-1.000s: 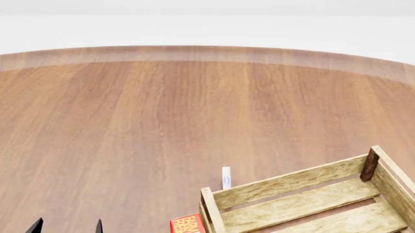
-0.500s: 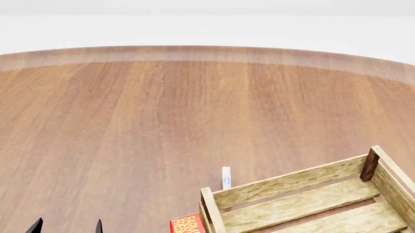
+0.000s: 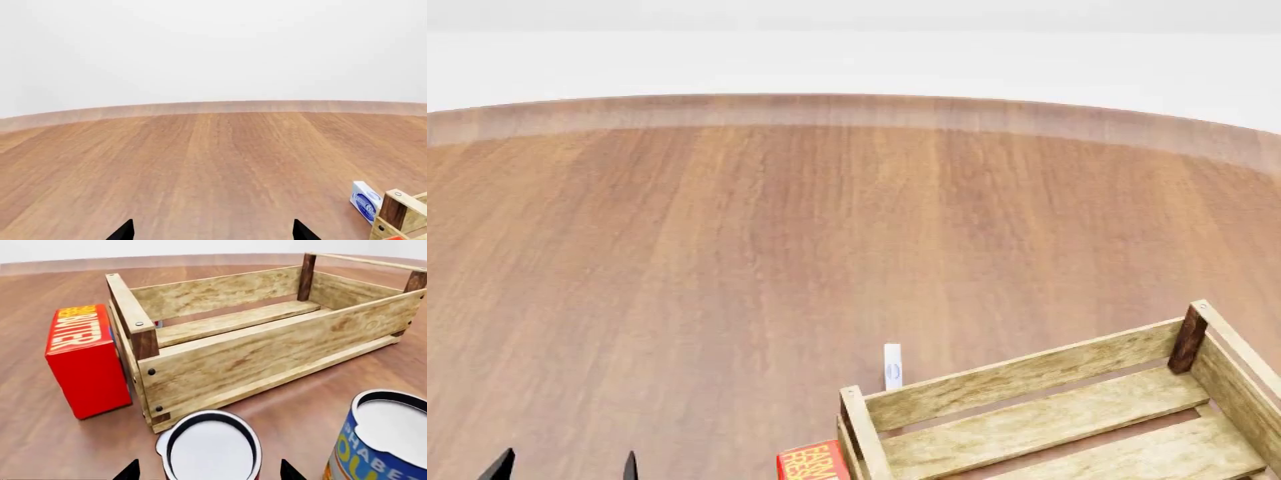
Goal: Pick up the tomato sauce, and put it in the wooden tray.
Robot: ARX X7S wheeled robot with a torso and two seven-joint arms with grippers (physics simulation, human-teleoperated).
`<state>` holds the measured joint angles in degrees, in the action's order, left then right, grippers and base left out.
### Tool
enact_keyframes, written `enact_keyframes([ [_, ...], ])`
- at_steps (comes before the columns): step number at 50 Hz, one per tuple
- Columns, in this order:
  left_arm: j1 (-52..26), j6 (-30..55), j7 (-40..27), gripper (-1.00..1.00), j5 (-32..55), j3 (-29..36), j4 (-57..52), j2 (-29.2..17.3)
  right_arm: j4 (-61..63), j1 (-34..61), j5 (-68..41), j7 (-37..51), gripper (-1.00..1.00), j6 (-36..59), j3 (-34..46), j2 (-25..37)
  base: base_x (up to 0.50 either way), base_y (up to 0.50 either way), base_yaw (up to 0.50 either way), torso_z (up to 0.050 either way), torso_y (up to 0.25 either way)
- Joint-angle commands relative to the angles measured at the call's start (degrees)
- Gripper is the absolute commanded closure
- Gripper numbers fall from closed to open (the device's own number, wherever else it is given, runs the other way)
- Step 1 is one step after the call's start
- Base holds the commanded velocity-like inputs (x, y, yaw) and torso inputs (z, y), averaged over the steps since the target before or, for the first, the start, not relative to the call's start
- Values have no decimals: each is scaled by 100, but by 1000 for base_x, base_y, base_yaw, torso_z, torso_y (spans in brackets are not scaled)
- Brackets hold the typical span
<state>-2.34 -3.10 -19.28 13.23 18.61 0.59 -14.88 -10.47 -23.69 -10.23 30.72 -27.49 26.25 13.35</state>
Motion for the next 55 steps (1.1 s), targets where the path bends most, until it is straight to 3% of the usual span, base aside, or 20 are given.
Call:
enact_keyframes([
  [1, -7, -46, -14, -100, 5, 25, 38, -9, -97, 103, -33, 12, -100, 68, 16, -4, 0, 0, 0, 0, 0],
  [55, -26, -79, -104, -100, 69, 121, 33, -85, -502, 487, -207, 28, -100, 340, 109, -27, 0, 0, 0, 0, 0],
])
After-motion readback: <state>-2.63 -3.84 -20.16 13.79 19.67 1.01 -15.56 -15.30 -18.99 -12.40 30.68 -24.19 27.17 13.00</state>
